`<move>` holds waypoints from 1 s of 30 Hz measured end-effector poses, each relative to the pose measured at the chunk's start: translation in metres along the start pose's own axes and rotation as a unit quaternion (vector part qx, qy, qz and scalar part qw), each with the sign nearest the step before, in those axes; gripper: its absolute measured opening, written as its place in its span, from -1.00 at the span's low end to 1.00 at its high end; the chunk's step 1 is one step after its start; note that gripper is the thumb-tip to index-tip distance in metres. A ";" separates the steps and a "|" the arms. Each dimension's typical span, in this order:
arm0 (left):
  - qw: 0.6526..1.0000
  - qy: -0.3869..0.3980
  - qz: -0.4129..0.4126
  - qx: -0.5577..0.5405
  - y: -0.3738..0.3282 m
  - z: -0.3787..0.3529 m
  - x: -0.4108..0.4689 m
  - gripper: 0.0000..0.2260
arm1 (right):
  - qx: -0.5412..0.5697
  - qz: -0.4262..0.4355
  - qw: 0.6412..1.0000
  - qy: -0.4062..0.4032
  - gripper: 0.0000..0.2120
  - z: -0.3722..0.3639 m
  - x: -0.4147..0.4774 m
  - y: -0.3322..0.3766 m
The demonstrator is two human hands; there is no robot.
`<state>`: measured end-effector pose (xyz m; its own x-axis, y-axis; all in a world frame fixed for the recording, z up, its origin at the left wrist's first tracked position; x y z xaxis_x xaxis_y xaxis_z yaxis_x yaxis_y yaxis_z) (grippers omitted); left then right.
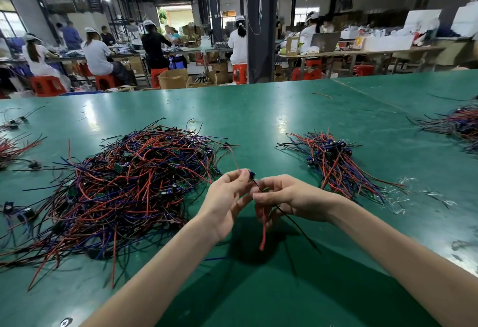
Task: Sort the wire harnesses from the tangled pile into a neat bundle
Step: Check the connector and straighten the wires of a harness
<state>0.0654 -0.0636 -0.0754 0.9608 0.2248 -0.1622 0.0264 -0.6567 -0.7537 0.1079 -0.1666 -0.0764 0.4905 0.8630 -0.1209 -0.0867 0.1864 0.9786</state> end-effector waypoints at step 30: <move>0.956 -0.002 -0.187 0.226 -0.024 0.010 0.003 -0.88 | 0.073 0.028 0.982 -0.173 -0.88 0.002 0.003 0.006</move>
<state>0.0651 -0.0398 -0.0639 0.9065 0.3864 0.1701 0.2444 -0.1517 -0.9577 0.1107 -0.1643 -0.0708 0.7557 0.6543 -0.0283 -0.0081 0.0525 0.9986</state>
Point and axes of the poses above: each hand's wrist, its own x-axis towards the middle knuckle, its own z-axis out of the back of the hand, y = z × x, the point moved 6 cm from there along x, towards the middle knuckle, and after that the axes turned 9 degrees about -x, right-handed, at the moved point
